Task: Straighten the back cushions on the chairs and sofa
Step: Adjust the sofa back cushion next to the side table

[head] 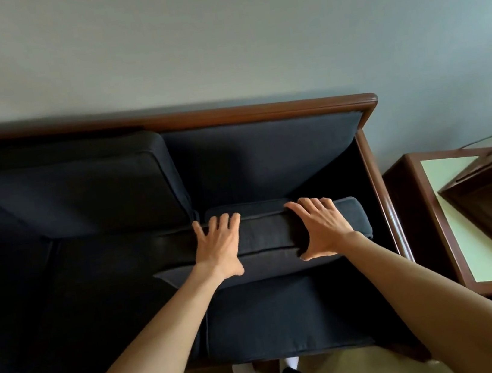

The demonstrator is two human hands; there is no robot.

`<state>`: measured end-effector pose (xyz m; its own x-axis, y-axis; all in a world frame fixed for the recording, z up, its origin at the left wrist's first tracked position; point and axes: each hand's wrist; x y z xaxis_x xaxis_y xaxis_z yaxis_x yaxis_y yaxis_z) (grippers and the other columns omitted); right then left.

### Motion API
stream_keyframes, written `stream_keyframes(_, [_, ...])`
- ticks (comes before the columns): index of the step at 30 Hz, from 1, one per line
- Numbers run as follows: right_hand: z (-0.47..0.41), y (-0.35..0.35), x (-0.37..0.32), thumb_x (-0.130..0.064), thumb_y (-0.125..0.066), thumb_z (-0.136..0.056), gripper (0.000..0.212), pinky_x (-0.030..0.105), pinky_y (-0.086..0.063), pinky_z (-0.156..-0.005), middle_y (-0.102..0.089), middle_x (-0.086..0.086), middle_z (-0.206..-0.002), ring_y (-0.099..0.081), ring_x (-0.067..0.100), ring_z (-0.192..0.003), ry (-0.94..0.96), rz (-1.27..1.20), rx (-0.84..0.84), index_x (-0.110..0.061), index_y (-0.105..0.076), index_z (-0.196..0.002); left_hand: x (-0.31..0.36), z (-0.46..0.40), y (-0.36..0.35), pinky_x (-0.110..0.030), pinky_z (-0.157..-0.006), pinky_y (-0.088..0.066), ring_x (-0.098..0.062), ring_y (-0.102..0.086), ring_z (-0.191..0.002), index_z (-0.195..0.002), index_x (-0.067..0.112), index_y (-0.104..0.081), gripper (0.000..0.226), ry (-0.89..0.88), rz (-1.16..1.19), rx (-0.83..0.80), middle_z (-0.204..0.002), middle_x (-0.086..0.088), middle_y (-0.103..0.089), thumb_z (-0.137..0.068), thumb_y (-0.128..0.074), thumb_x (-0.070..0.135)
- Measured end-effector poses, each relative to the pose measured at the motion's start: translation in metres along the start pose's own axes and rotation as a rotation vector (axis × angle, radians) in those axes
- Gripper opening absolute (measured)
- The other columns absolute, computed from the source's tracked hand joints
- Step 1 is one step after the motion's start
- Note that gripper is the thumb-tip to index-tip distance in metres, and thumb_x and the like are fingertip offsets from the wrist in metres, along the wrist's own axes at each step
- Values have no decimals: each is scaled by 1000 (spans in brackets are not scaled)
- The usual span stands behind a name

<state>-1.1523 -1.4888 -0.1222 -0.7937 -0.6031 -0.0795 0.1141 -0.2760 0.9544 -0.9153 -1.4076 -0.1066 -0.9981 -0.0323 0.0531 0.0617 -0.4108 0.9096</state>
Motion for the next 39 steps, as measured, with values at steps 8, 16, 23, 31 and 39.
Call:
stream_keyframes(8, [-21,5,19,-49,-74,-40,102,42,-40,-94,-54,-3,-116,-52,23,-109,-7,11,35,-23,-42,-133,3,-38,6,-52,-105,-32,-26,-42,-124,-144,27,-21,112,-53,-23,67,-135,1,-45,-51,-84,29])
stream_keyframes(16, [-60,29,74,-49,-74,-48,97,48,-40,-90,-50,-4,-121,-49,24,-114,-58,16,84,-26,-39,-135,18,-107,42,-50,-96,-35,-25,-45,-116,-143,30,-25,100,-85,-4,131,-129,3,-49,-56,-74,20])
stream_keyframes(23, [-93,27,111,-44,-78,-53,105,56,-37,-101,-44,0,-131,-43,27,-123,-141,18,47,-24,-28,-143,32,-165,56,-52,-98,-35,-27,-44,-119,-145,31,-24,100,-118,-64,167,-135,2,-48,-61,-75,20])
stream_keyframes(31, [-127,20,134,-50,-80,-59,119,65,-11,-115,-37,3,-144,-32,27,-138,-131,-24,91,-29,-10,-154,23,-209,65,-58,-108,-30,-29,-41,-129,-149,31,-21,113,-98,-14,78,-143,-2,-43,-56,-86,27])
stream_keyframes(39, [-145,16,155,-57,-76,-72,119,63,3,-116,-12,12,-159,0,32,-151,-160,-33,131,-28,4,-156,12,-238,69,-58,-119,-10,-30,-10,-149,-155,30,0,123,-85,11,84,-162,-7,-13,-67,-86,24])
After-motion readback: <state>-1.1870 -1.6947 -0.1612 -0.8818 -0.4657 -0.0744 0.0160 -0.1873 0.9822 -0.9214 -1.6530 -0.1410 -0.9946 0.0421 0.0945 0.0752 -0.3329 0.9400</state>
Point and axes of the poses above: each hand's wrist, its own z-axis away from the middle knuckle, its own y-axis out of the back of the hand, x = y × z
